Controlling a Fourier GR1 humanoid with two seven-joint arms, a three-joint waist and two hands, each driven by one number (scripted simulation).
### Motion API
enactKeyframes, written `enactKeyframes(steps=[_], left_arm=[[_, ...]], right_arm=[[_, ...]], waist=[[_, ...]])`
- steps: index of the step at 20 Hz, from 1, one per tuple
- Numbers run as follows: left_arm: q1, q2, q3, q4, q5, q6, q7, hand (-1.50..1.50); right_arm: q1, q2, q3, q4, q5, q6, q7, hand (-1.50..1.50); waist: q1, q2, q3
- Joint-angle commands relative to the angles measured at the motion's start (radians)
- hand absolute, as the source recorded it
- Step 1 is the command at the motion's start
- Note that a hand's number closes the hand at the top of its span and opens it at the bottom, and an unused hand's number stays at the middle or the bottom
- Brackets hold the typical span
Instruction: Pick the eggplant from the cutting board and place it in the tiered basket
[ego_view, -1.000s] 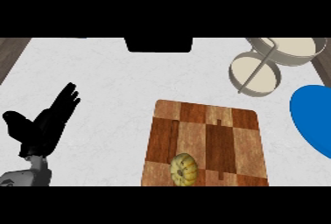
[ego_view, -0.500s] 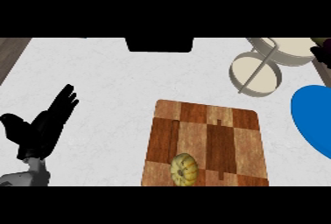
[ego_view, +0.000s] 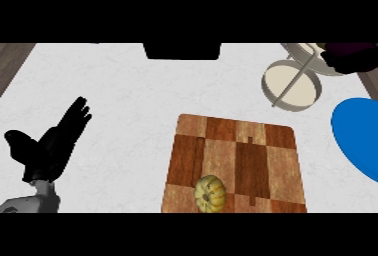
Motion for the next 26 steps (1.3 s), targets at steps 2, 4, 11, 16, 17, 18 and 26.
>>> enactKeyframes(steps=[2,4,11,16,17,18,26], left_arm=[[-0.021,-0.023,-0.017,0.014,-0.027,0.013,-0.001,0.0],[-0.02,0.015,0.015,0.007,0.01,-0.029,0.016,0.0],[-0.027,0.017,0.026,0.005,0.015,-0.032,0.01,0.0],[0.011,0.004,0.011,-0.007,0.004,-0.039,-0.002,0.0],[-0.033,-0.006,0.012,0.018,-0.004,-0.024,-0.008,0.0],[-0.006,-0.031,-0.015,0.001,-0.036,0.0,-0.02,0.0],[-0.042,-0.048,-0.022,-0.009,-0.052,0.027,0.028,0.0]], right_arm=[[-0.088,0.051,0.019,0.17,0.08,-0.1,-0.044,1.5],[-0.072,0.042,0.012,0.217,0.107,-0.144,-0.093,1.5],[-0.094,0.09,-0.071,0.253,0.087,-0.305,-0.151,1.5],[-0.178,0.107,-0.085,0.402,0.09,-0.316,-0.202,-1.5],[-0.203,0.124,-0.071,0.447,0.118,-0.363,-0.232,-1.5],[-0.196,0.126,-0.071,0.457,0.12,-0.37,-0.234,-1.5],[-0.297,0.172,-0.142,0.53,0.035,-0.373,-0.218,-1.5]], waist=[[0.006,0.006,0.003],[0.009,0.006,0.004],[0.012,0.008,0.004],[0.018,0.009,0.004],[0.017,0.01,0.004],[0.013,0.008,0.004],[0.005,0.005,0.004]])
